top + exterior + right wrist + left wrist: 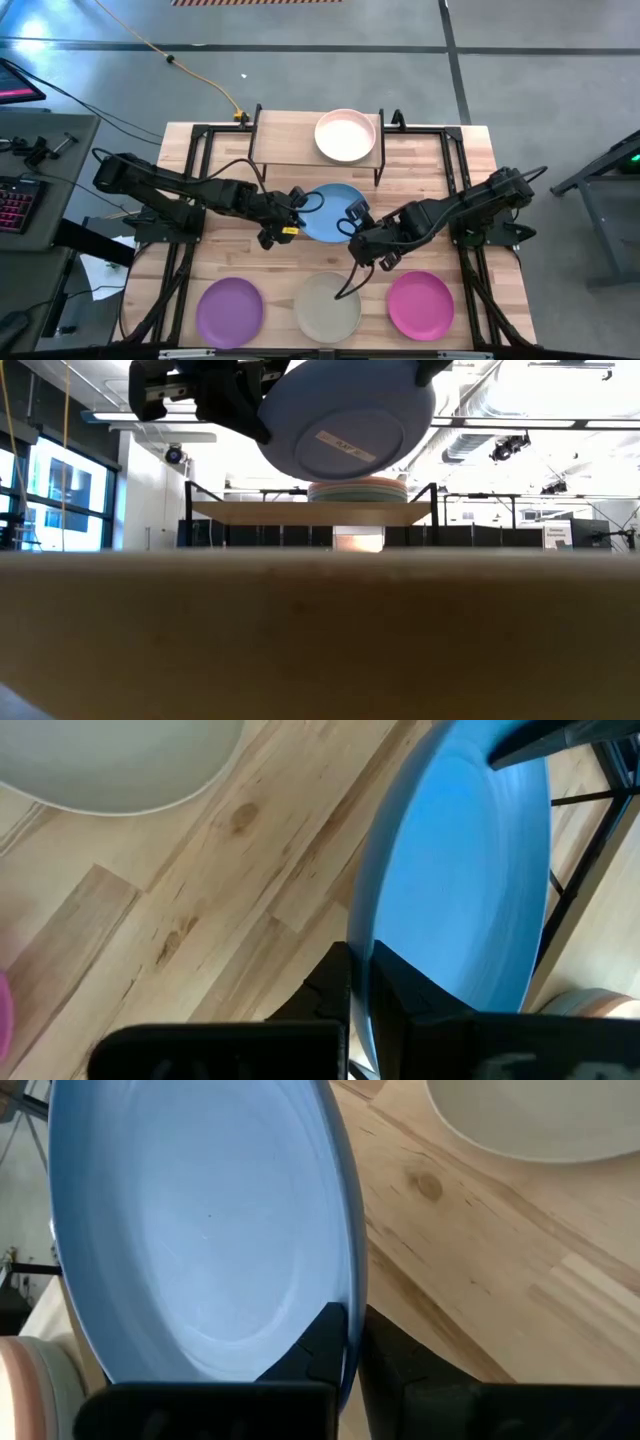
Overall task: Place and stack plates onto a shelf
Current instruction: Put the blue plate onto the shelf
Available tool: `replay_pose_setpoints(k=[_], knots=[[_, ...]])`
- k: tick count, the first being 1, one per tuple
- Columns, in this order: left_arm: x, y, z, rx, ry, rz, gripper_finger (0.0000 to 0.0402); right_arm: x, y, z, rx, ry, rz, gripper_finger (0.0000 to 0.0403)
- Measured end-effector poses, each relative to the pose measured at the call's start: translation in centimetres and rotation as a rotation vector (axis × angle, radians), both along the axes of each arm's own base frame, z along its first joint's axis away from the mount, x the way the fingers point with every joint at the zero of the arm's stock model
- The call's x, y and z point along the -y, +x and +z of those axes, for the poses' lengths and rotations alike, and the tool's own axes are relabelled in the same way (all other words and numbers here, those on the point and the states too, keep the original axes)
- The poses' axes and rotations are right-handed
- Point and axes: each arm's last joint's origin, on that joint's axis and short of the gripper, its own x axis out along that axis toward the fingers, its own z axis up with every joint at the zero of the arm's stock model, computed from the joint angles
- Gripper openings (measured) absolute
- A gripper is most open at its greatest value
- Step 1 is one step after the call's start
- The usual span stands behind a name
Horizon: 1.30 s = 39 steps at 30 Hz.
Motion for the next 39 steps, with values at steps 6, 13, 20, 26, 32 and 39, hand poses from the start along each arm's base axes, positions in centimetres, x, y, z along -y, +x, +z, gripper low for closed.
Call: replay_pose_setpoints(k=[6,13,20,26,32,39], knots=[[0.0,0.0,0.0,0.002,-0.008,0.009,0.0004,0.0,0.0,0.0,-0.001,0.005,-0.013,0.0000],[0.1,0.0,0.0,0.006,0.000,0.005,0.0002,0.0,0.0,0.0,0.000,-0.001,-0.010,0.0003],[0.5,0.1,0.2,0.029,-0.002,0.015,0.0001,0.0,0.2,0.1,0.029,-0.002,-0.017,0.0055],[0.7,-0.1,0.1,0.019,0.014,0.047,0.0000,0.0,0.3,0.1,0.047,0.012,-0.041,0.0108],[0.5,-0.5,-0.2,-0.035,0.024,0.116,0.0000,0.3,-0.2,0.9,0.056,-0.041,-0.142,0.0123],[0.0,-1.6,-0.8,-0.119,0.262,0.259,0.0000,0.7,-1.3,2.7,0.033,-0.018,-0.250,0.0124]])
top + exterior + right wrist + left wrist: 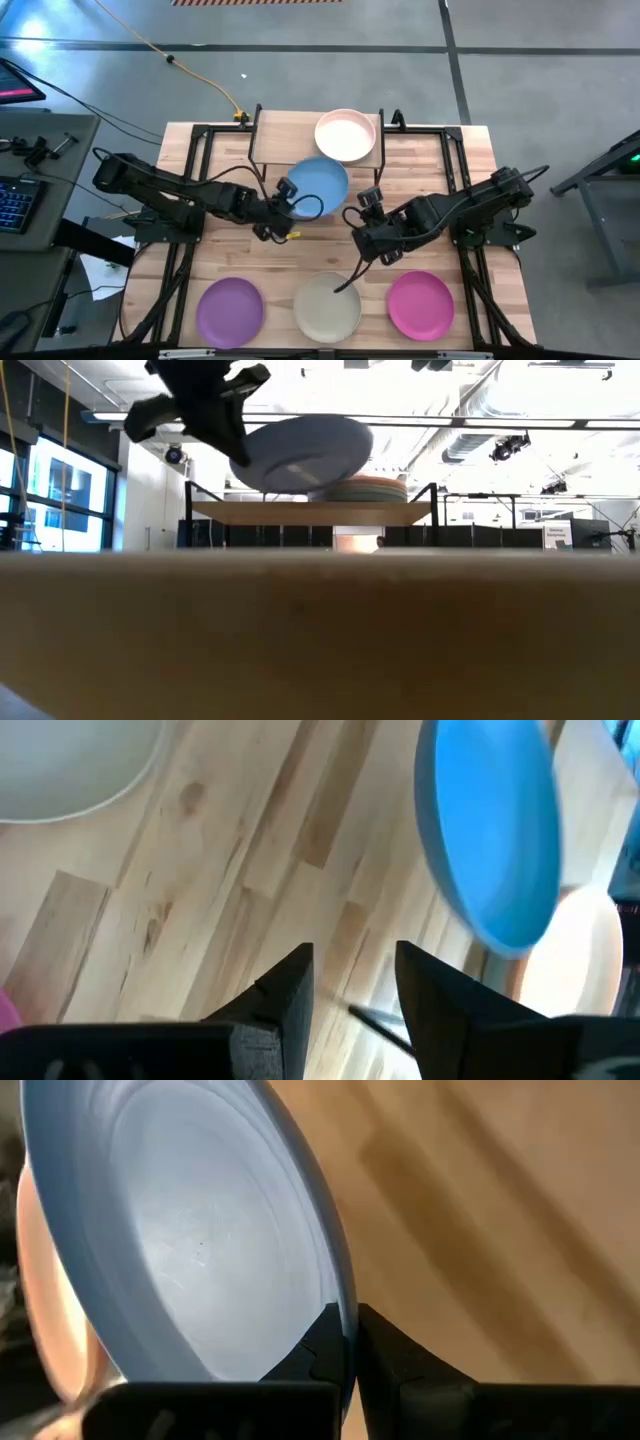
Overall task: Place and stack plates onto a shelf
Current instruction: Put the blue plate onto the shelf
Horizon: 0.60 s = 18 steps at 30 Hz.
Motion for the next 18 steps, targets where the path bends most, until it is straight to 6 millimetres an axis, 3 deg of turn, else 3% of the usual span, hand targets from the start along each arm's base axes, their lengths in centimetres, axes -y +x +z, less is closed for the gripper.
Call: replay_pose_setpoints(k=[6,13,18], knots=[[-0.3,-0.8,-0.2,-0.060,0.064,0.084,0.0000,0.3,-0.6,0.2,-0.020,0.009,-0.070,0.0124],[-0.3,-1.5,1.5,-0.104,0.105,0.158,0.0000,0.5,-0.9,0.1,-0.050,0.004,-0.114,0.0124],[-1.4,-2.2,2.7,-0.161,0.175,0.227,0.0000,0.6,-1.0,0.1,-0.055,0.001,-0.116,0.0124]])
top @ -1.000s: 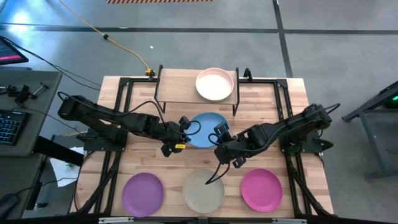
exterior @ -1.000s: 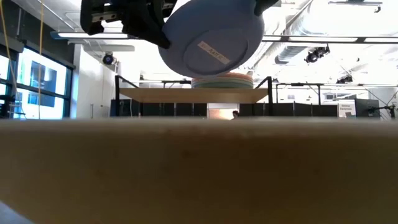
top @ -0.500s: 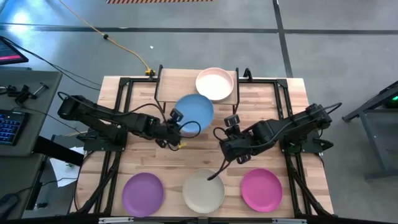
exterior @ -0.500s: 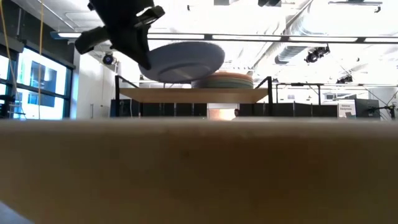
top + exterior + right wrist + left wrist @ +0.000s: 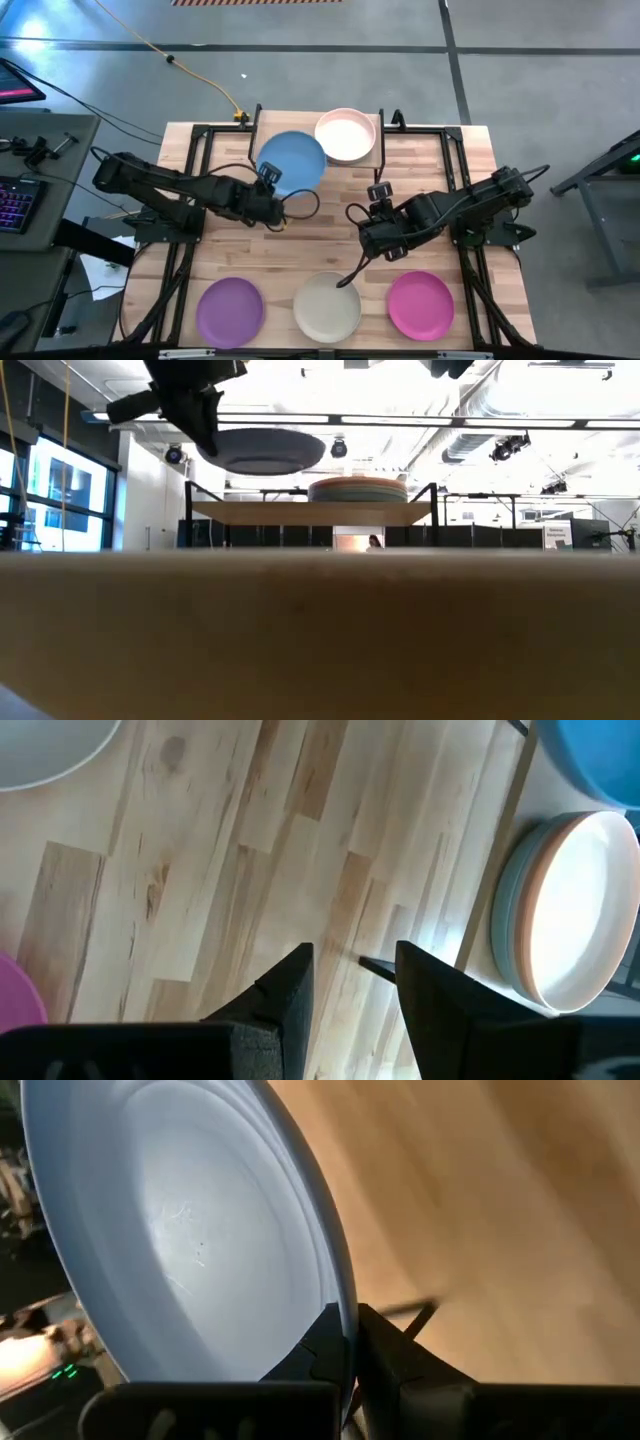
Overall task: Place and stack plates onto a shelf
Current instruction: Put the blue plate onto the shelf
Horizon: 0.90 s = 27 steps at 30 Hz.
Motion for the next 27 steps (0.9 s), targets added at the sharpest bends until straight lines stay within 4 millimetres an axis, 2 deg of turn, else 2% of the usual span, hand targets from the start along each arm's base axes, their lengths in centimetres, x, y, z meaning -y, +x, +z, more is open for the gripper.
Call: replay_pose_setpoints(k=[10,14,22,27], knots=[[-4.5,-0.8,0.9,-0.205,0.217,0.078,0.0000,0.0,0.0,0.0,0.005,0.000,-0.010,0.0124],[-6.2,-1.1,0.9,-0.260,0.223,0.119,0.0000,0.0,0.0,0.0,0.005,0.000,-0.009,0.0124],[-8.3,-1.3,0.7,-0.347,0.228,0.122,0.0000,0.0,0.0,0.0,0.006,0.001,-0.008,0.0124],[-9.5,-0.6,0.3,-0.373,0.241,0.101,0.0000,0.0,0.0,0.0,0.008,0.002,-0.008,0.0124]])
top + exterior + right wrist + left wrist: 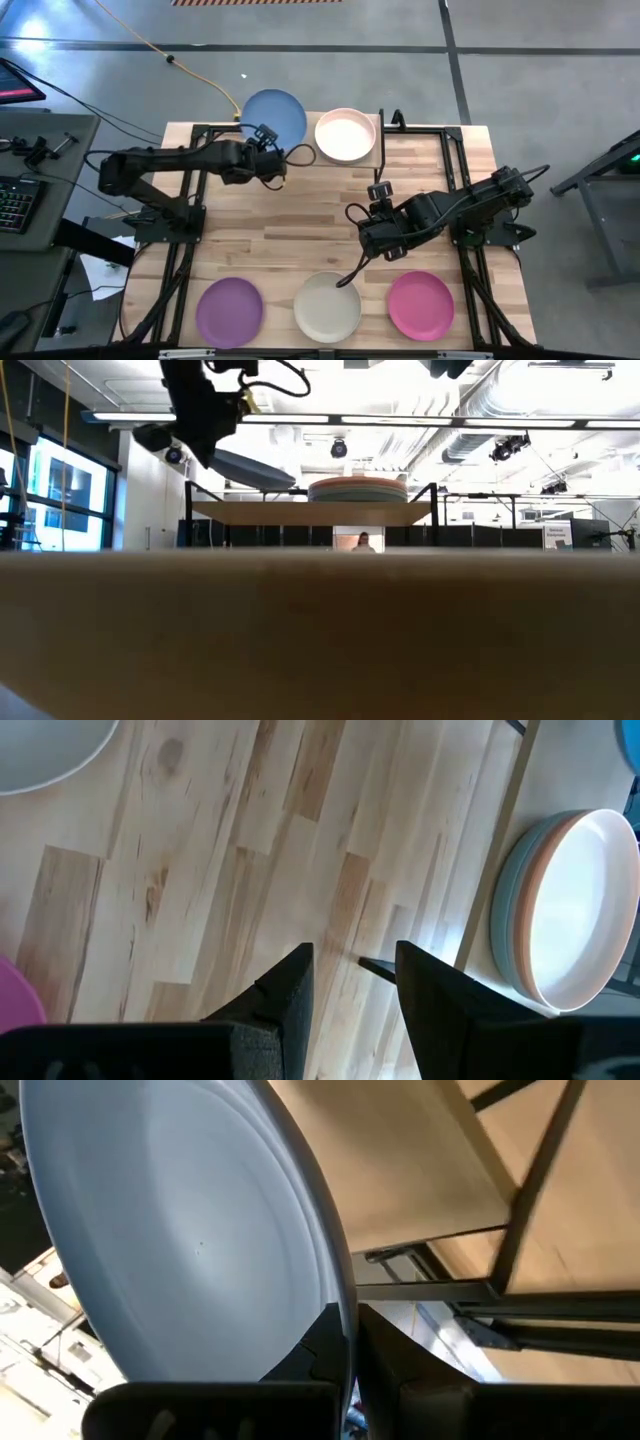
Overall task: Place and stack plates onto a shelf
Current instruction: Put the blue plate onto the shelf
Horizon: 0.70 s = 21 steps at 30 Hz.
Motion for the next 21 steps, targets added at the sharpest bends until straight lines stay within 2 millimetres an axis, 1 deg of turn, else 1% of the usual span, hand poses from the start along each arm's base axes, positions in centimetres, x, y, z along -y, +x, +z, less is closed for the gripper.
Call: replay_pose_setpoints(k=[5,9,12,15,21], knots=[[-1.1,1.1,-1.5,-0.083,0.002,0.002,0.0000,0.0,0.0,0.0,0.006,0.003,-0.001,0.0124],[-1.4,1.6,-2.3,-0.107,0.001,0.014,0.0000,0.0,0.0,0.0,0.005,0.003,0.000,0.0124],[-1.5,1.8,-2.6,-0.112,0.001,0.017,0.0000,0.0,0.0,0.0,0.004,0.006,0.000,0.0124],[-1.4,1.9,-2.6,-0.089,-0.026,0.018,0.0000,0.0,0.0,0.0,0.004,0.006,0.001,0.0124],[-1.3,2.4,-2.5,0.009,-0.105,0.000,0.0000,0.0,0.0,0.0,0.005,0.006,-0.001,0.0124]])
